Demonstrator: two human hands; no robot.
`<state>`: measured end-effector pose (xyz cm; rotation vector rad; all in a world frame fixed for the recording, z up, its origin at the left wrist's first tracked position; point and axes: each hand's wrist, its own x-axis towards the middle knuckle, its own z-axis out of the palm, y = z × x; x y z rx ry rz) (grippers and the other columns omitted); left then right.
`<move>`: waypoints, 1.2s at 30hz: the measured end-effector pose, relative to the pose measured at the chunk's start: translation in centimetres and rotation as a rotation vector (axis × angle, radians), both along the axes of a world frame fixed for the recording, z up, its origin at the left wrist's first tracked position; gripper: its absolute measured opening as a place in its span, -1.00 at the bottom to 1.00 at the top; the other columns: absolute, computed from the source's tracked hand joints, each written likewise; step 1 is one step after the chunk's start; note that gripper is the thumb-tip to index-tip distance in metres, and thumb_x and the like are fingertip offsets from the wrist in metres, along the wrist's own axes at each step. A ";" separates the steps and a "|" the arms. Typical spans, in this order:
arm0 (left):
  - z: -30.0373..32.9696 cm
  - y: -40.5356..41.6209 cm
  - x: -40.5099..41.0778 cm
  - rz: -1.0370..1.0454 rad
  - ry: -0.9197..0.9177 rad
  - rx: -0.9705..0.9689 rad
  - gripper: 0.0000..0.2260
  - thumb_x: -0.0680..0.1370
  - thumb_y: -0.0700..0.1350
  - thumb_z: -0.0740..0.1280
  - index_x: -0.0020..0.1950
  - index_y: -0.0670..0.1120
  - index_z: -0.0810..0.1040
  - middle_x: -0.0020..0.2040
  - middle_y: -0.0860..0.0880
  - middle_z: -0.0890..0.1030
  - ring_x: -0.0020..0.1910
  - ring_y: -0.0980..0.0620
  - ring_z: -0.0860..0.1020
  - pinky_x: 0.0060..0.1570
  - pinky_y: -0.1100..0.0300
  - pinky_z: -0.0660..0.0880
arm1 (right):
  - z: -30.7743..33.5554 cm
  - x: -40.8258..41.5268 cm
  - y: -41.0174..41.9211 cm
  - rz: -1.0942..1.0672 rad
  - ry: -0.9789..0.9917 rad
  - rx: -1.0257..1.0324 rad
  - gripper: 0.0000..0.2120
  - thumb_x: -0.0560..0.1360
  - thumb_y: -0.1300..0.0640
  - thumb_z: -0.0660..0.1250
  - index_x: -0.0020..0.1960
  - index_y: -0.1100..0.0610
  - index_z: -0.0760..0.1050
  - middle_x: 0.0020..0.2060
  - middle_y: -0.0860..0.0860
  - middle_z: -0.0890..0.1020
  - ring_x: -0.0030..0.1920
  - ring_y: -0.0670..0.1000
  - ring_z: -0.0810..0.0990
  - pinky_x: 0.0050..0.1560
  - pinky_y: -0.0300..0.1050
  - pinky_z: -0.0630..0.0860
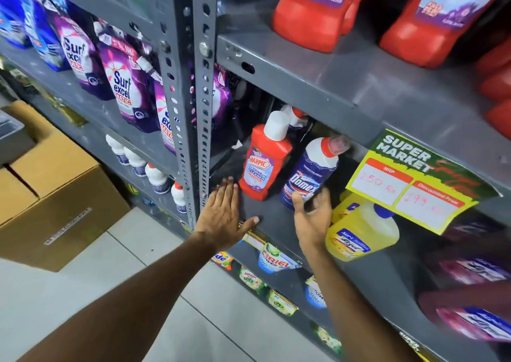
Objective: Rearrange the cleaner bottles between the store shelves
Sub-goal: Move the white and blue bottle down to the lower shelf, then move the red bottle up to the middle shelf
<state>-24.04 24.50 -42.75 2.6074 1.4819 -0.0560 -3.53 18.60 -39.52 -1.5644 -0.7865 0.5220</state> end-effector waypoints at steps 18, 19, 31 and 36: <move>-0.3 -0.3 -0.2 -0.004 -0.007 0.050 -0.02 0.58 0.50 -0.31 0.68 -0.29 -0.17 0.71 -0.31 -0.12 0.72 -0.22 -0.11 0.69 -0.12 -0.10 | 3.8 -6.5 3.1 0.144 -0.093 -0.026 -0.39 0.54 0.03 0.56 0.52 0.08 0.44 0.34 0.06 0.67 0.34 0.05 0.66 0.30 0.10 0.65; -0.2 -0.3 -0.2 -0.006 -0.008 0.058 -0.02 0.59 0.49 -0.30 0.68 -0.30 -0.15 0.71 -0.32 -0.10 0.72 -0.22 -0.10 0.69 -0.12 -0.09 | 4.0 -6.3 3.5 0.150 -0.101 -0.031 -0.42 0.54 0.02 0.56 0.48 0.09 0.46 0.30 0.08 0.69 0.30 0.08 0.68 0.26 0.14 0.68; 5.0 -4.9 -4.7 -0.084 -0.009 0.056 -0.05 0.62 0.48 -0.20 0.67 -0.29 -0.23 0.68 -0.28 -0.28 0.69 -0.20 -0.29 0.68 -0.12 -0.18 | 7.3 -7.5 -0.9 0.189 -0.066 -0.032 -0.65 0.48 0.19 0.58 0.20 -0.06 0.61 0.09 0.04 0.79 0.10 0.02 0.78 0.19 0.16 0.70; 11.5 -8.2 -8.4 -0.136 -0.102 0.220 -0.11 0.67 0.42 0.03 0.64 -0.34 0.15 0.68 -0.30 0.10 0.68 -0.23 0.07 0.60 -0.05 -0.09 | 11.7 -9.2 -5.7 0.212 -0.066 -0.027 -0.64 0.51 0.20 0.57 0.15 -0.20 0.63 0.02 -0.26 0.78 0.02 -0.15 0.78 0.10 0.02 0.73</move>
